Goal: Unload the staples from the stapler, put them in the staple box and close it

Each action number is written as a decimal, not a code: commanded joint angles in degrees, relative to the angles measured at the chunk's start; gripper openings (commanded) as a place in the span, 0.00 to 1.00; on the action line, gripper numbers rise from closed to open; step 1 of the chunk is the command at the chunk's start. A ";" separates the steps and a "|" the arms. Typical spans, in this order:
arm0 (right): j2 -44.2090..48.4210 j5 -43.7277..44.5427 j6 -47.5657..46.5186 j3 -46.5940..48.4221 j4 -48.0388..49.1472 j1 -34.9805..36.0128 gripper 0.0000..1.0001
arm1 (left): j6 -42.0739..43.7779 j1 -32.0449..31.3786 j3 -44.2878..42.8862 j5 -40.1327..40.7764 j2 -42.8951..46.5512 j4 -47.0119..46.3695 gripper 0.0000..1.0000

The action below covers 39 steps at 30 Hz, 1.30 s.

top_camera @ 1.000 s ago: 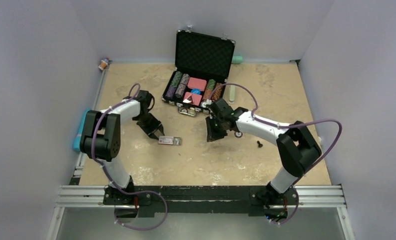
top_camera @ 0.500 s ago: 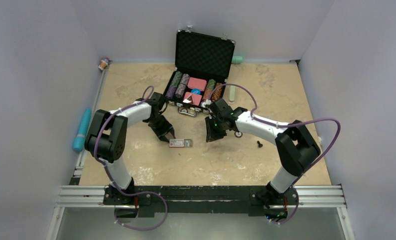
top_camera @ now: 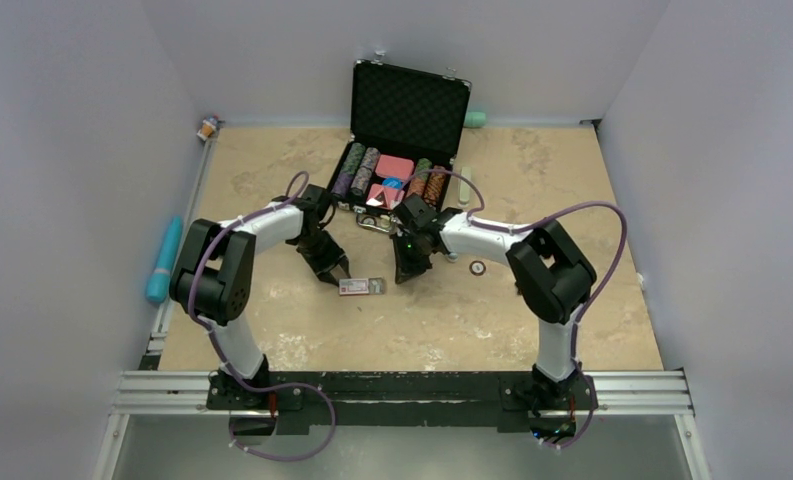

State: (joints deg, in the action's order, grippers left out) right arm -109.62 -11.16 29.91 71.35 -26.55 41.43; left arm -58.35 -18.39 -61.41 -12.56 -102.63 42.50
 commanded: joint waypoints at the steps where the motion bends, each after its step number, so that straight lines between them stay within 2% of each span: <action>1: -0.63 -3.93 1.41 2.75 1.81 2.21 0.02 | 2.57 0.29 -0.51 3.13 0.81 0.95 0.39; 22: -5.49 -6.64 2.17 2.01 5.90 2.69 0.00 | 6.62 0.29 -1.50 2.44 -0.88 0.77 0.38; 39: -5.10 -7.22 2.56 1.54 7.22 2.63 0.00 | 7.81 0.29 -1.73 1.50 -2.14 -0.13 0.38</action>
State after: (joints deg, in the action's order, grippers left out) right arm -113.51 -18.98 32.27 72.44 -20.91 44.18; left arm -51.55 -18.39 -62.54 -12.43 -103.39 43.75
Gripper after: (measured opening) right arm 0.007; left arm 0.377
